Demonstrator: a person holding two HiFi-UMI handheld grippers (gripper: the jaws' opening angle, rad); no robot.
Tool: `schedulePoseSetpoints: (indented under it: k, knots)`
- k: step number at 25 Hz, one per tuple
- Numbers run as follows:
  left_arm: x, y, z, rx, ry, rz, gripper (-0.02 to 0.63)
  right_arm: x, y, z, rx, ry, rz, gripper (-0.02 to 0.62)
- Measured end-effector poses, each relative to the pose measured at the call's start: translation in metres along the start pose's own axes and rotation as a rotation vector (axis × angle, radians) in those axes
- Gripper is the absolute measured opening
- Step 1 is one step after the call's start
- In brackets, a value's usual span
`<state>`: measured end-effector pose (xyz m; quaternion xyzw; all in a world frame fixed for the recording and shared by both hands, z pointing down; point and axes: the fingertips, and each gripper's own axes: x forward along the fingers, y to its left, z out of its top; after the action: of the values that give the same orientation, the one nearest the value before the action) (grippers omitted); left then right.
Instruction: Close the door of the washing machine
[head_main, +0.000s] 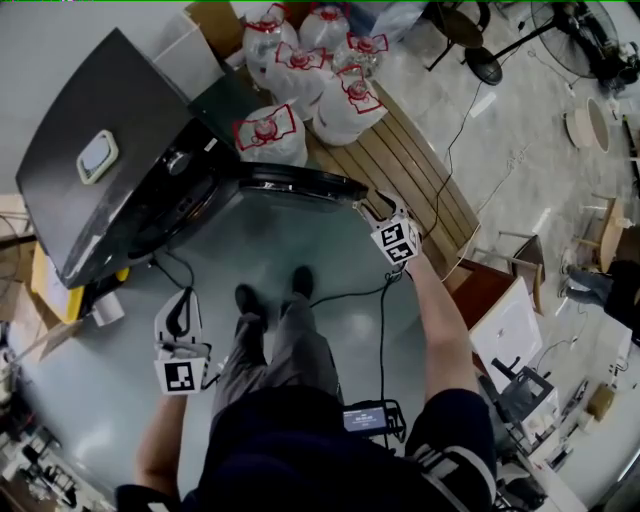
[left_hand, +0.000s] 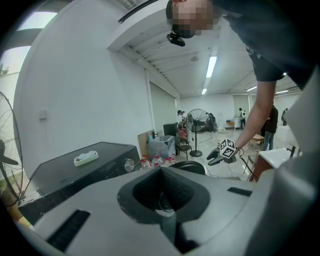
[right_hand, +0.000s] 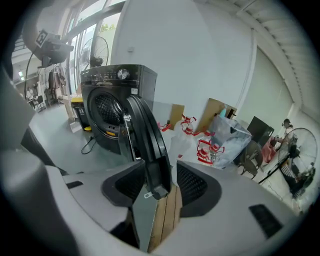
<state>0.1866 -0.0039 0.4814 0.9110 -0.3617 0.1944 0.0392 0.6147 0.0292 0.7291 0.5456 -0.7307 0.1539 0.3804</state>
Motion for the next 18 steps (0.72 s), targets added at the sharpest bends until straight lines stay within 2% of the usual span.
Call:
schedulePoseSetpoints:
  k: [2,7,18]
  knots:
    - [0.002,-0.001,-0.003,0.003,0.007,0.004,0.023,0.007,-0.005,-0.009,-0.018,0.015,0.007,0.228]
    - [0.004,-0.001,-0.013,0.015,0.048,0.011,0.023,0.025,-0.015,-0.031,-0.062,0.05,0.034,0.227]
    - [0.011,-0.003,-0.029,0.032,0.1,0.056,0.023,0.068,-0.022,-0.057,-0.15,0.086,0.207,0.227]
